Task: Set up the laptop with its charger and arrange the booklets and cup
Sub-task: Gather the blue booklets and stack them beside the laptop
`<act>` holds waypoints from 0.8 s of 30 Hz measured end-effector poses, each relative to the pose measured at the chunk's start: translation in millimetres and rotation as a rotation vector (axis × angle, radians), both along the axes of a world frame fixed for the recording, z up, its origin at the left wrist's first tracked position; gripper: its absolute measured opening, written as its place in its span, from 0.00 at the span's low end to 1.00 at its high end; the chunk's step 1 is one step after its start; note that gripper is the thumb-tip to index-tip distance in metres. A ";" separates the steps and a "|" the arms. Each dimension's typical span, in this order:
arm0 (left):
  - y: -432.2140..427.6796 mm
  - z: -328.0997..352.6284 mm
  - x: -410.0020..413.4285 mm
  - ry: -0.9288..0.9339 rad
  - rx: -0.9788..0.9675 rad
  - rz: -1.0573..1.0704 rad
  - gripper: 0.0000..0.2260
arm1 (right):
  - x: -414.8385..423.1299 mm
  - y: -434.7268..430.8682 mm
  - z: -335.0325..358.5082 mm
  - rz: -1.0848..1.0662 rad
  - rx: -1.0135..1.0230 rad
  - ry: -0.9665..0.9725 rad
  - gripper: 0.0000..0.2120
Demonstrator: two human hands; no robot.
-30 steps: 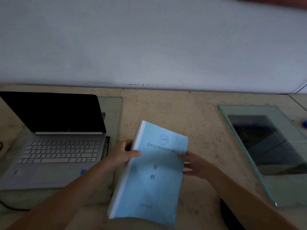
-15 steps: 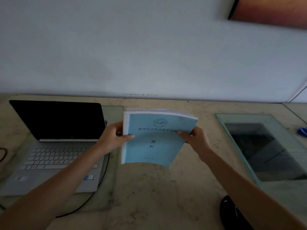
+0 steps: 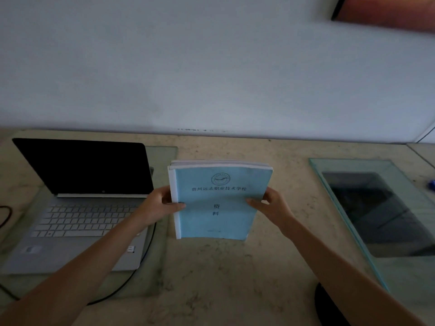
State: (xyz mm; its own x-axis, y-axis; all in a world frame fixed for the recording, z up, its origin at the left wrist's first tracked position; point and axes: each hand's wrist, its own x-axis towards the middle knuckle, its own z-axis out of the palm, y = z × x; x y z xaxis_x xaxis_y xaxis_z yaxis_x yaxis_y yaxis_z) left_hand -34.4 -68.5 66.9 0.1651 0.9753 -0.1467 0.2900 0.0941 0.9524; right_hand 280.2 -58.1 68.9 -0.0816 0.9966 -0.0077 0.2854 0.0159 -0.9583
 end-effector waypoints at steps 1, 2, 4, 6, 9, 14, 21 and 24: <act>0.7 -1.6 -0.9 0.013 -0.010 -0.008 0.16 | 2.1 0.2 -4.3 0.021 -0.017 -0.003 0.11; 1.4 -3.3 -1.6 0.022 -0.015 -0.017 0.17 | 3.9 0.3 -8.1 0.034 -0.026 -0.008 0.12; 1.8 -6.9 -2.9 0.035 -0.017 -0.033 0.18 | 6.1 0.5 -13.6 0.044 -0.033 -0.024 0.13; 2.0 -11.0 -3.0 0.047 -0.027 -0.031 0.19 | 7.2 0.8 -18.5 0.049 -0.042 -0.043 0.14; 2.2 -14.9 -2.6 0.057 -0.043 -0.025 0.19 | 10.1 2.0 -27.9 0.050 -0.057 -0.068 0.16; 1.3 -21.9 -8.2 0.126 -0.090 -0.049 0.16 | 10.6 1.2 -41.1 0.069 -0.086 -0.125 0.15; -6.6 -40.1 -7.9 0.134 -0.169 -0.029 0.16 | 7.6 -3.4 -55.6 0.126 -0.136 -0.245 0.14; -7.8 -41.4 -6.4 0.133 -0.179 -0.011 0.17 | 5.7 -3.4 -57.4 0.130 -0.165 -0.289 0.14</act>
State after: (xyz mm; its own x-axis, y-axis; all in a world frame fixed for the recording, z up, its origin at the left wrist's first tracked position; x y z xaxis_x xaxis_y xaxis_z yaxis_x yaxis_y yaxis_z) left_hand -40.8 -76.3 25.5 0.1436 0.9298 -0.3389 0.4139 0.2547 0.8740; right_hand 285.8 -61.4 11.5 -0.1783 0.9616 -0.2086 0.5506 -0.0782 -0.8311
